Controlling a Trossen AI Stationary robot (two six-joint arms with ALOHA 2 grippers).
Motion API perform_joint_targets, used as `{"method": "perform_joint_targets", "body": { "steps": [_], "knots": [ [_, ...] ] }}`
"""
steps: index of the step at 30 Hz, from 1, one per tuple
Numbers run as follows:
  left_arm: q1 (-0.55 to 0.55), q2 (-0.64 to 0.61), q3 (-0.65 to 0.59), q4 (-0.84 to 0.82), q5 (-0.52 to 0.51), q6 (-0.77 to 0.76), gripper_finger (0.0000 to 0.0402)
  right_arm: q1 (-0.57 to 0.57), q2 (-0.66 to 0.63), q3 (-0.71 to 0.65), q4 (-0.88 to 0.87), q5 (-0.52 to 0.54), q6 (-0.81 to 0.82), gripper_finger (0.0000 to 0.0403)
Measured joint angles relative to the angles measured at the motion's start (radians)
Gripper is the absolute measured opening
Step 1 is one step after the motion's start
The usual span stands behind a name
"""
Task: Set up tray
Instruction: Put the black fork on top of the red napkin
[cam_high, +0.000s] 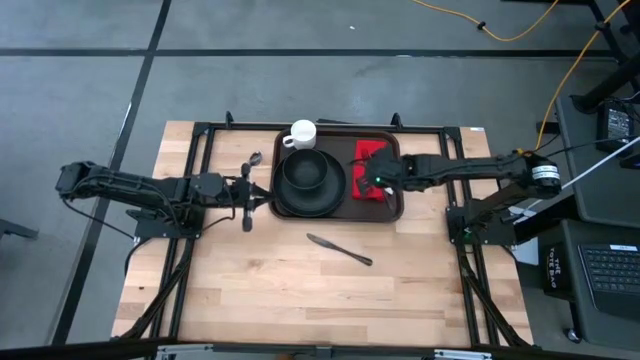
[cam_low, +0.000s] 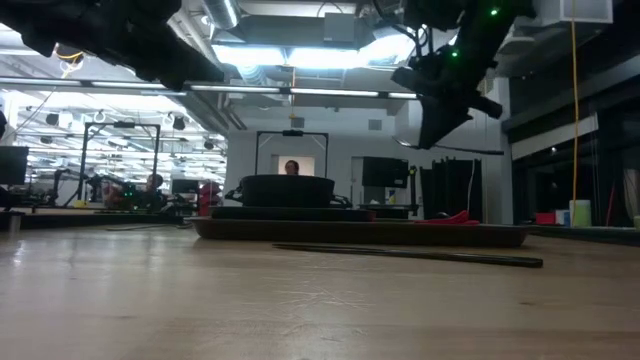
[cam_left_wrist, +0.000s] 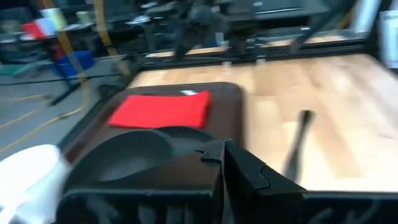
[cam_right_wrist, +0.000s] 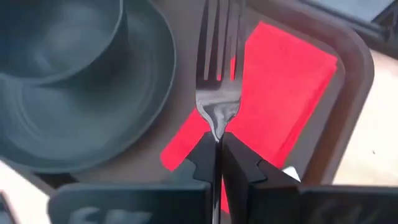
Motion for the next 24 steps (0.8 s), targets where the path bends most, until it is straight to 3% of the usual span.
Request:
{"method": "perform_joint_targets", "body": {
  "steps": [8,16,19,24],
  "knots": [
    [0.067,0.0,0.0,-0.053,-0.123,0.016,0.0002,-0.078,0.0,0.0,0.064,0.0,-0.022,0.0017],
    [0.137,0.0,0.0,-0.052,-0.136,0.096,0.0001,-0.137,0.003,0.001,0.13,-0.018,0.004,0.0017],
    [0.157,0.0,0.0,-0.052,-0.123,0.108,0.0002,-0.161,0.015,0.002,0.144,-0.039,0.004,0.0017],
    [0.197,0.0,0.0,-0.052,0.004,0.14,0.0003,-0.214,0.082,0.002,0.157,-0.098,0.01,0.0017]
  ]
}}
